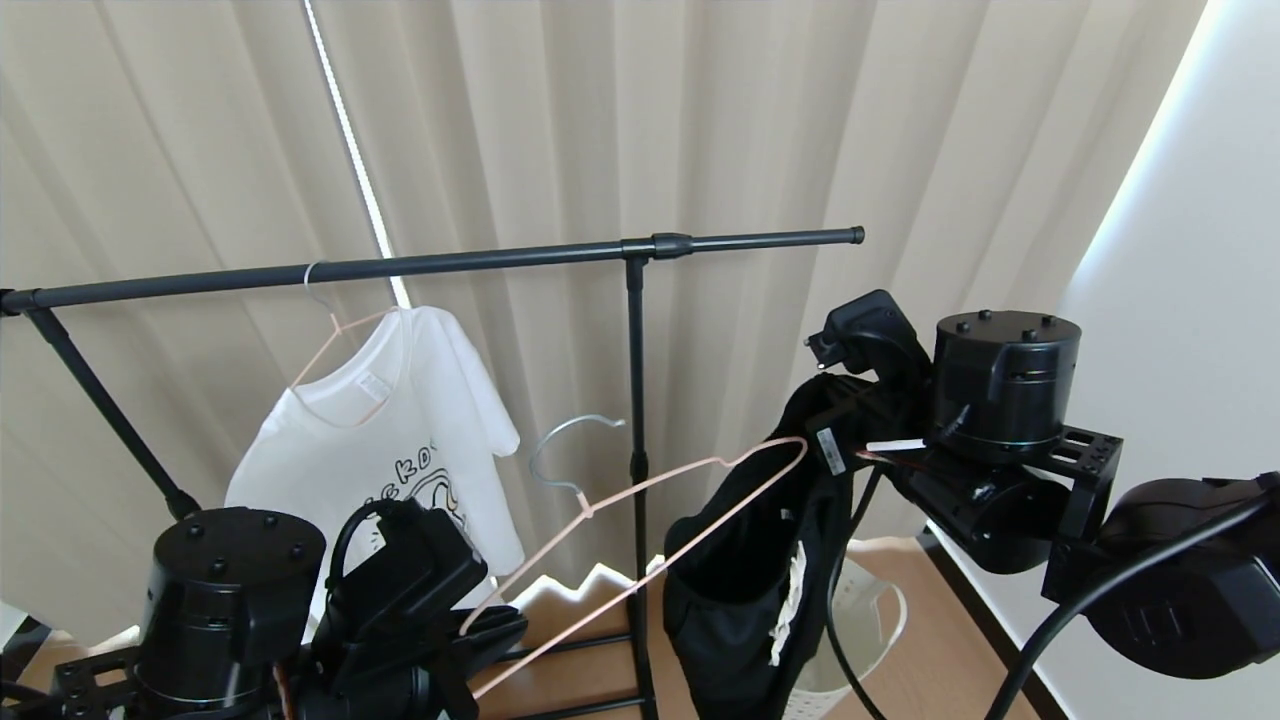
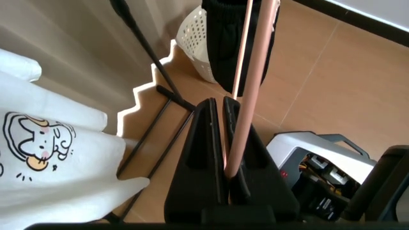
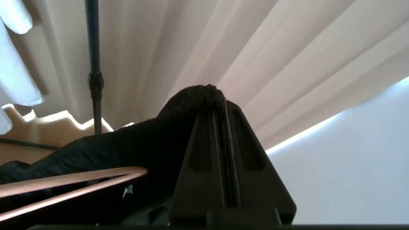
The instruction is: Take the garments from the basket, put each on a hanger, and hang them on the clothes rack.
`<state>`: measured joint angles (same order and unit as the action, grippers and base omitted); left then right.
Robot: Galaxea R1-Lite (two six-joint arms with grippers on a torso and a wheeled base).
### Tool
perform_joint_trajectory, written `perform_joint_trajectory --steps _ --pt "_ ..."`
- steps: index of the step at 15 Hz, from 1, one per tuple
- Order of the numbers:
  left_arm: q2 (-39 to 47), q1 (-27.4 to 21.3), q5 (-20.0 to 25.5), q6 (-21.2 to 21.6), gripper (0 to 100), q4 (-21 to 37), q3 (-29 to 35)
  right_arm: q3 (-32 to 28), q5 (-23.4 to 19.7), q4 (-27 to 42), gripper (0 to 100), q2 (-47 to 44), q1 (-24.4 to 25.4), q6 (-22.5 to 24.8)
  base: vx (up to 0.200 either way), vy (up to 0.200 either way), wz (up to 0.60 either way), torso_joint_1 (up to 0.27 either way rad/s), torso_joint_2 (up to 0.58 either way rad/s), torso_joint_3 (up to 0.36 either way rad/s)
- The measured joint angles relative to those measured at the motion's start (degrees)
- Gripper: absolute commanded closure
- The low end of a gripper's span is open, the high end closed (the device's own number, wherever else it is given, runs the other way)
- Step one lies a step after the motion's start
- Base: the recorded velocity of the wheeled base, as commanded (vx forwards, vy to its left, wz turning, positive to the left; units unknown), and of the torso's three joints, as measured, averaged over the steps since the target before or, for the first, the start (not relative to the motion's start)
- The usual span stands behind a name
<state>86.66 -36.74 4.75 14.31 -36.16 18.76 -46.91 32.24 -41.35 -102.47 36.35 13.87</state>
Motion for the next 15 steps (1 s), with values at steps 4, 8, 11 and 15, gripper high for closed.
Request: perform_joint_trajectory --steps 4,8,11,15 --pt "1.8 -0.7 -0.2 -2.7 100 -0.2 1.5 1.0 1.1 0.0 100 0.4 3.0 0.0 0.0 0.0 0.0 0.0 0.0 0.0" --pt "2.5 -1.9 -0.2 -5.4 100 -0.2 2.6 1.9 1.2 0.0 100 0.8 5.1 -0.1 0.0 0.0 0.0 0.0 0.0 0.0" --pt "2.6 -2.1 -0.3 -6.6 100 -0.3 2.8 2.1 2.6 0.0 100 1.7 7.1 -0.1 0.0 0.0 0.0 0.0 0.0 0.0" --pt "3.7 -2.1 -1.7 -6.8 100 -4.7 2.4 2.0 2.8 0.0 100 2.8 9.8 -0.1 0.0 0.0 0.0 0.0 0.0 0.0"
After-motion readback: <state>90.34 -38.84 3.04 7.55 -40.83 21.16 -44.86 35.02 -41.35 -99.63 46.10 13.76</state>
